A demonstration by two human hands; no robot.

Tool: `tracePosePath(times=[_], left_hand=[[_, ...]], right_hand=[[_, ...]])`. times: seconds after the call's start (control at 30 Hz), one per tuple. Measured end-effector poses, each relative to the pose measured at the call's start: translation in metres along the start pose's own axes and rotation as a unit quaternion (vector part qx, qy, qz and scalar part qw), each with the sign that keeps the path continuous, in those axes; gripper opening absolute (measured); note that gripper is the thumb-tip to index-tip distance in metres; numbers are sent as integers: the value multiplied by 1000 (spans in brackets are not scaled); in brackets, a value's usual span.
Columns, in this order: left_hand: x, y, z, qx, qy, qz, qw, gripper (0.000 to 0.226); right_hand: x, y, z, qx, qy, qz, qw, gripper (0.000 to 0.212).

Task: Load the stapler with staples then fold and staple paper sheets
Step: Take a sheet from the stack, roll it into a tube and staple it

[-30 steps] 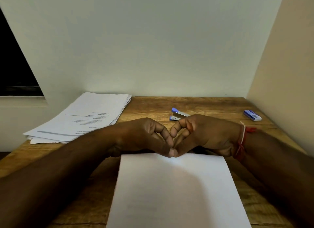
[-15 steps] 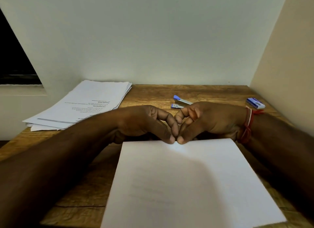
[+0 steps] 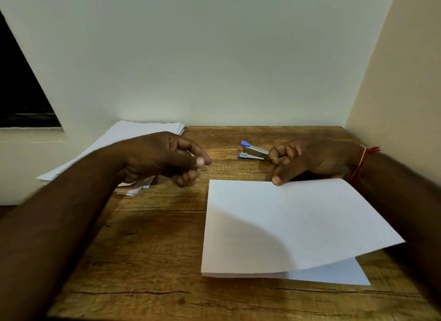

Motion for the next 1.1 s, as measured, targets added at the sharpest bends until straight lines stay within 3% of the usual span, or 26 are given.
tracePosePath(times=[0.13, 0.23, 0.3, 0.37, 0.47, 0.63, 0.83, 1.1], left_hand=[[5, 9, 30, 23, 22, -15, 999, 64], [6, 10, 48, 70, 76, -8, 995, 43], [6, 9, 49, 71, 94, 4, 993, 19], [6, 9, 47, 71, 95, 4, 993, 11], [7, 8, 45, 78, 70, -11, 994, 8], [8, 10, 49, 100, 50, -20, 994, 8], [7, 6, 33, 112, 63, 9, 992, 15], [8, 0, -8, 58, 52, -19, 997, 15]], right_hand=[[4, 3, 18, 2, -24, -27, 999, 40], [7, 6, 31, 25, -40, -50, 998, 36], [7, 7, 36, 24, -48, -56, 997, 31], [7, 8, 41, 23, -51, -66, 996, 21], [6, 7, 48, 28, -22, -74, 997, 16], [13, 2, 58, 62, -65, -78, 993, 37], [11, -3, 45, 84, -15, -59, 995, 30], [1, -8, -3, 123, 18, -108, 986, 30]])
Point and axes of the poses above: each hand's wrist, its own y-axis towards the middle knuckle, its own z-axis out of the palm, x = y × z, the point moved 1 cm from there along y, towards the middle knuckle, and after that the axes turned 12 degrees about -y, right-handed, at the moved point
